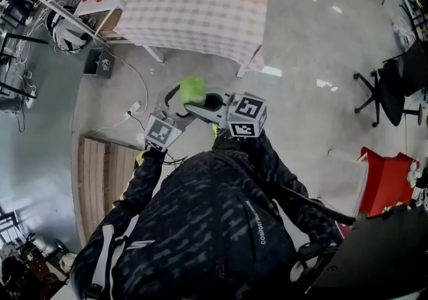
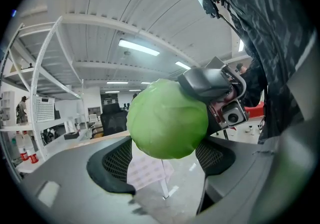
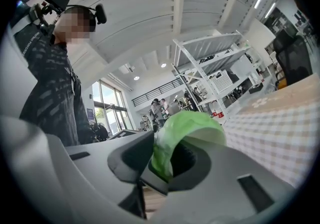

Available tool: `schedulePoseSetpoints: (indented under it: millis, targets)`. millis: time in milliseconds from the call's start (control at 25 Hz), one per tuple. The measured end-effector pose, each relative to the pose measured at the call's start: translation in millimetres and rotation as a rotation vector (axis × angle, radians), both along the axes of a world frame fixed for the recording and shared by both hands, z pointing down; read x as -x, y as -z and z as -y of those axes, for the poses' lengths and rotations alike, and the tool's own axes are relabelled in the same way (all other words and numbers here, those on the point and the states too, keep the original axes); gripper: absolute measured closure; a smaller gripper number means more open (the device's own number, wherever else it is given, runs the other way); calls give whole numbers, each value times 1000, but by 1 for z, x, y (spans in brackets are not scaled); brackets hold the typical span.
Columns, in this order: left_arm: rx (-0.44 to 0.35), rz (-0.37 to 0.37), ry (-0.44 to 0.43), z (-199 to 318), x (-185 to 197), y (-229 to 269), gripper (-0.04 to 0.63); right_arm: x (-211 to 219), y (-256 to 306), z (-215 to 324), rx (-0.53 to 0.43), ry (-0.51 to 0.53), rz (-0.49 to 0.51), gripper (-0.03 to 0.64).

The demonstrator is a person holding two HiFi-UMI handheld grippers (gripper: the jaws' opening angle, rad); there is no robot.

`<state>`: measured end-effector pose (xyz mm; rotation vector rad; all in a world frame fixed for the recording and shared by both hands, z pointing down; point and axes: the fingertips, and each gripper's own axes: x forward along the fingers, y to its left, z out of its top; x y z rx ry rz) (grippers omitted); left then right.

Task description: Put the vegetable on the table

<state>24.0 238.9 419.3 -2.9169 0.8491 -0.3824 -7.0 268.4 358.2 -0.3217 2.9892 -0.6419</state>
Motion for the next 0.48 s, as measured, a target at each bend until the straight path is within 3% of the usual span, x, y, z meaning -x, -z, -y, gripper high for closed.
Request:
schedulePoseSetpoints:
  millis: [480]
  targets:
    - [-1,1,29,78,-27,1,213,-29,3,77,6,28,6,534]
